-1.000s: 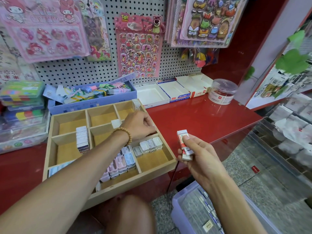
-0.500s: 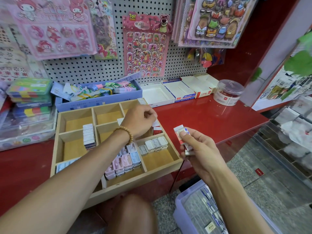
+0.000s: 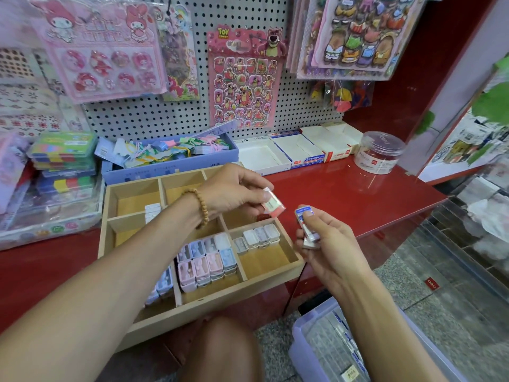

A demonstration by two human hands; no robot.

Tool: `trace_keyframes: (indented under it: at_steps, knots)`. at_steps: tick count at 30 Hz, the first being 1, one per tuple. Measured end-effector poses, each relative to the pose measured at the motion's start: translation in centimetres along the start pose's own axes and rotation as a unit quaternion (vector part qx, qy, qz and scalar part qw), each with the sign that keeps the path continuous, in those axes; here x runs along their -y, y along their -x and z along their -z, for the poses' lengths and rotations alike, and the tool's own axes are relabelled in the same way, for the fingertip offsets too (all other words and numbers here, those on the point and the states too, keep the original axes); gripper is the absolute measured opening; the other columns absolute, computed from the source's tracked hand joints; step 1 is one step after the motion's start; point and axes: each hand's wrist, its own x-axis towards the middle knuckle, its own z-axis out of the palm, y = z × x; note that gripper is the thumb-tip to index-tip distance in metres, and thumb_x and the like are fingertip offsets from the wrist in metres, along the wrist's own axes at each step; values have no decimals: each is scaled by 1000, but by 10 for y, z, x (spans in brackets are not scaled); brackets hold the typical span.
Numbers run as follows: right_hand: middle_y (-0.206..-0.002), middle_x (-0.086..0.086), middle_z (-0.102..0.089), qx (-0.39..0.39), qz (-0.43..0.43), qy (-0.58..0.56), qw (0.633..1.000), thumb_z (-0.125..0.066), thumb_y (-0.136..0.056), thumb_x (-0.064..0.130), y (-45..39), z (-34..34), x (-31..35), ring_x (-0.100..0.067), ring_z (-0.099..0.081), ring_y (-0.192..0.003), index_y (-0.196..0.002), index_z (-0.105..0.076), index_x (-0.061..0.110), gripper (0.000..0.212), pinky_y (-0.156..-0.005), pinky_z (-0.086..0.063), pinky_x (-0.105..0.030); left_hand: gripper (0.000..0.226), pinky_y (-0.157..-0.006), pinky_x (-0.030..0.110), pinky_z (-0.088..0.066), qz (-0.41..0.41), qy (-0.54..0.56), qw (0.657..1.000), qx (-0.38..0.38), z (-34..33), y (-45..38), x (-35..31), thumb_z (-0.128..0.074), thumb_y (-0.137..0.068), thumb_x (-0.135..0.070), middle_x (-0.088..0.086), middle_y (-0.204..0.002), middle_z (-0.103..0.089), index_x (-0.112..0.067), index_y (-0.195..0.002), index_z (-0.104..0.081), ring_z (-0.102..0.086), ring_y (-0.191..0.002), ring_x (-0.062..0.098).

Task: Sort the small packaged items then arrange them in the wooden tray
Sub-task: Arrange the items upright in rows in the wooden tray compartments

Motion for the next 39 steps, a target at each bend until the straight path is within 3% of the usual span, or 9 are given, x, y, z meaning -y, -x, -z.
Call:
trace_keyframes:
  at_steps: [3,7,19,23,25,27,30,34,39]
  knots:
    - [-75,-9,-59,-41,7,3,999,-54,-99,3,-3,11,2,-14,-51,-56,-102,-65,3,11,-44,-43,-20,18,-64,27,-60,-11,-154,988,-32,6,-9,3,-73,-83,-3,11,-79,-71,-3,-101,-71,-68,-62,16]
    - [-78,-11,-62,-59,11,-4,998,-51,-101,4,-3,20,4,-16,-52,-55,-94,-64,5,15,-45,-45,-21,14,-61,15,-50,-46,-332,942,-22,-4,-17,7,-76,-83,-16,-6,-80,-69,-17,-97,-73,-65,-69,6]
    - [-81,-10,-68,-35,19,19,999,-54,-100,10,-3,29,1,-12,-52,-56,-96,-65,3,13,-47,-43,-19,15,-86,23,-36,-158,-510,842,-75,-30,-23,22,-60,-94,-24,-3,-103,-60,-19,-105,-69,-52,-100,15]
    - [-79,-9,-62,-35,11,13,999,-54,-100,10,0,29,1,-13,-51,-57,-96,-63,4,11,-47,-43,-19,16,-94,28,-39,-143,-461,874,-59,-25,-22,24,-63,-92,-25,-5,-98,-65,-20,-104,-73,-54,-98,13]
    - [-75,-7,-58,-47,6,7,999,-55,-100,11,0,30,1,-12,-52,-55,-95,-63,7,10,-47,-44,-19,12,-89,26,-41,-129,-404,905,-30,-21,-21,22,-60,-95,-24,-6,-88,-58,-28,-98,-71,-52,-87,10]
    - [-71,-4,-58,-50,4,13,999,-57,-100,12,0,31,2,-12,-51,-54,-94,-64,10,10,-45,-43,-20,15,-85,27,-50,-96,-346,933,-27,-18,-23,22,-62,-94,-22,-12,-93,-63,-20,-101,-75,-60,-82,8]
    - [-71,-1,-60,-24,8,46,999,-60,-98,15,3,30,3,-10,-49,-52,-95,-68,13,9,-45,-40,-19,6,-71,27,-58,-52,-274,959,-44,-19,-28,26,-72,-86,-17,-1,-84,-70,-13,-91,-74,-70,-69,15]
    - [-73,-3,-60,-2,13,61,998,-63,-96,15,6,30,3,-9,-48,-51,-97,-68,9,9,-44,-38,-19,13,-66,21,-48,-40,-342,937,-61,-22,-34,36,-81,-78,-23,-5,-76,-63,-17,-80,-70,-61,-72,10]
    - [-75,-8,-62,-5,20,62,998,-72,-87,13,10,24,5,-9,-48,-49,-94,-64,4,14,-44,-40,-19,17,-74,33,-54,-87,-410,899,-126,-24,-20,29,-67,-88,-38,-10,-80,-64,-23,-79,-67,-61,-78,9]
